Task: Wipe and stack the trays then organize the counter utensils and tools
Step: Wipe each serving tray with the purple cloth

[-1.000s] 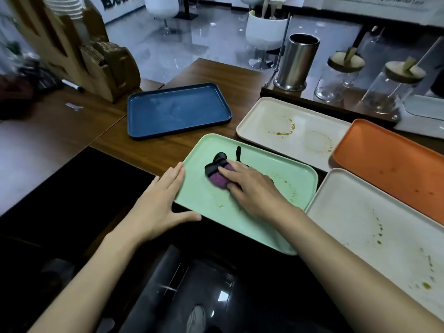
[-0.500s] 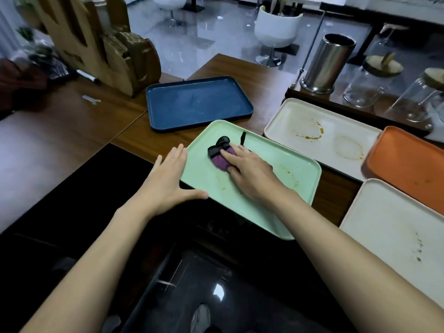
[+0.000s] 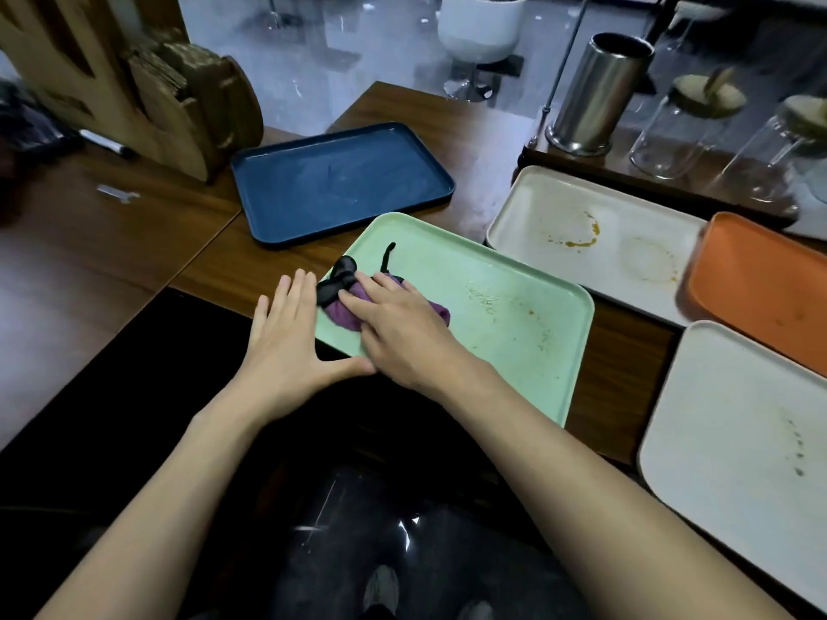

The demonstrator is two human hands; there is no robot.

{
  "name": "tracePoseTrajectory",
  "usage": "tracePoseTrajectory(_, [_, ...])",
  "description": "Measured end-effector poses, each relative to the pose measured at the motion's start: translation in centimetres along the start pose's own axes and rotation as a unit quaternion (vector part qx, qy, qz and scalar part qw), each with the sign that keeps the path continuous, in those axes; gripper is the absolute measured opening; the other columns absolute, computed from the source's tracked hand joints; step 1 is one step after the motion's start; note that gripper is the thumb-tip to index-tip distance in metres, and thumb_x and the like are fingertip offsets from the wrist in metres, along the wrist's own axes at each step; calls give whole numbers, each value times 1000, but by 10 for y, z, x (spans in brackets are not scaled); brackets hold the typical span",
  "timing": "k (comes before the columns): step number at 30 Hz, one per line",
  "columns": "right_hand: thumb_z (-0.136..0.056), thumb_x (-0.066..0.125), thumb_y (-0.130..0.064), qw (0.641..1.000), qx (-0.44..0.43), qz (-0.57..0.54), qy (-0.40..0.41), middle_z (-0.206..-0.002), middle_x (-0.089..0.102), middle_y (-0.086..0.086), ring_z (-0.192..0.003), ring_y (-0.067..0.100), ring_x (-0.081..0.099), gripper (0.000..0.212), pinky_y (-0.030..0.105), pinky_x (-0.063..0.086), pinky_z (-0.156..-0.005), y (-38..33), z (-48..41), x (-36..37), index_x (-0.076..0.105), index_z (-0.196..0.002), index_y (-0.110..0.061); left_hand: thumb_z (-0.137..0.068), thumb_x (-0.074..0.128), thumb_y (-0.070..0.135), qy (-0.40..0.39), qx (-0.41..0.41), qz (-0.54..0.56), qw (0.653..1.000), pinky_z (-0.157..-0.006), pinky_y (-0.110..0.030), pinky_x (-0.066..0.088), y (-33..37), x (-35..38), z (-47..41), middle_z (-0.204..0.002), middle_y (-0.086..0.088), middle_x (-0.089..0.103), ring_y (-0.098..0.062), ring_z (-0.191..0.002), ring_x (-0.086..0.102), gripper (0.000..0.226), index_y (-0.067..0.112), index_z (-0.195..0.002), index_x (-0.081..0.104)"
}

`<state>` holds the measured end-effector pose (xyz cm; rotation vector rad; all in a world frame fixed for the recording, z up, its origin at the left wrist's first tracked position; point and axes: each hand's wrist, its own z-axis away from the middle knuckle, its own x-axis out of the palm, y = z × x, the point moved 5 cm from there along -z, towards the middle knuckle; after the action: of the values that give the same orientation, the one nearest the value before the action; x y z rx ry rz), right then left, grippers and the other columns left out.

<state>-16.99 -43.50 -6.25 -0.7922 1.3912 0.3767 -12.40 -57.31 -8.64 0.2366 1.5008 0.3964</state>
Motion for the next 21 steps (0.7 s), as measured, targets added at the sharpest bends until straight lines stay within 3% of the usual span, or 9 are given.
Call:
tracePoseTrajectory(4, [-98,47,-26,1000,-17,-5,-11,-163,28,4,-149,23,21,55,46,19,-120,-4,5,3,39,-152,-23,-57,48,93,1,-2,-7,1000,-126,-44,-6,1,0,0,-171,-5,-6,-18,-156,-12,143,13,-162,-6])
tracePoseTrajectory(9, [-98,44,-24,999,-32,-9,-4,-159,35,3,-146,22,26,52,42,23,-118,1,12,-1,43,-150,-25,-47,36,109,-15,-1,5,1000,-125,-44,-6,-2,-1,0,-171,-4,-4,-17,-156,-12,155,13,-162,-8])
tracePoseTrajectory(14, [-99,42,-22,999,-37,-25,-4,-159,35,3,-146,23,27,52,42,24,-118,9,8,-4,42,-151,-25,-44,28,111,-25,-6,-1,1000,-126,-44,-6,-2,-2,2,-171,-2,-5,-16,-156,-13,156,16,-162,-9])
tracePoseTrajectory(21, [-100,39,-16,999,30,-28,26,-152,41,2,-140,26,32,51,43,28,-114,65,-16,-21,42,-150,-24,-51,27,110,-18,-22,1,1000,-127,-44,-6,0,-3,4,-171,1,-6,-16,-156,-13,148,19,-162,-10])
